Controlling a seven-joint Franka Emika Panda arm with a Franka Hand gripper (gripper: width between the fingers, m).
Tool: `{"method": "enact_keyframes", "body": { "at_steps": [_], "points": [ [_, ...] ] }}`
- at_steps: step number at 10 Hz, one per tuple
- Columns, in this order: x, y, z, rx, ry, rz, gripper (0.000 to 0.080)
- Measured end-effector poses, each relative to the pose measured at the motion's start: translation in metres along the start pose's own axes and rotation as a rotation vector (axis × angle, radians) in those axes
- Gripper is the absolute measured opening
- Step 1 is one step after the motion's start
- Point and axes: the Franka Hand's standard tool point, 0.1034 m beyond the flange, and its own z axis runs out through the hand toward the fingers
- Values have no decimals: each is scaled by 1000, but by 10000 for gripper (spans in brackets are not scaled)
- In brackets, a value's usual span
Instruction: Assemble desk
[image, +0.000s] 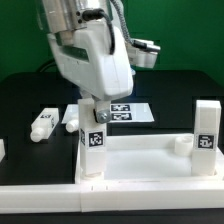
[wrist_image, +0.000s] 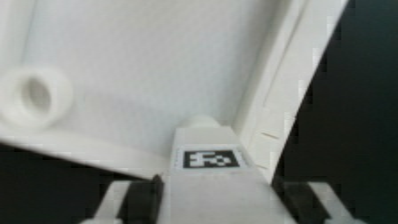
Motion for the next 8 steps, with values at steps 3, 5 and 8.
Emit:
{"method": "enact_keyframes", "body": {
  "at_steps": [3,5,8],
  "points": [
    [1,0,0,-2,2,-101,486],
    [3,-2,-3,-49,-36,-547,608],
    [1,-4,-2,-49,-40,-774,648]
  ]
}}
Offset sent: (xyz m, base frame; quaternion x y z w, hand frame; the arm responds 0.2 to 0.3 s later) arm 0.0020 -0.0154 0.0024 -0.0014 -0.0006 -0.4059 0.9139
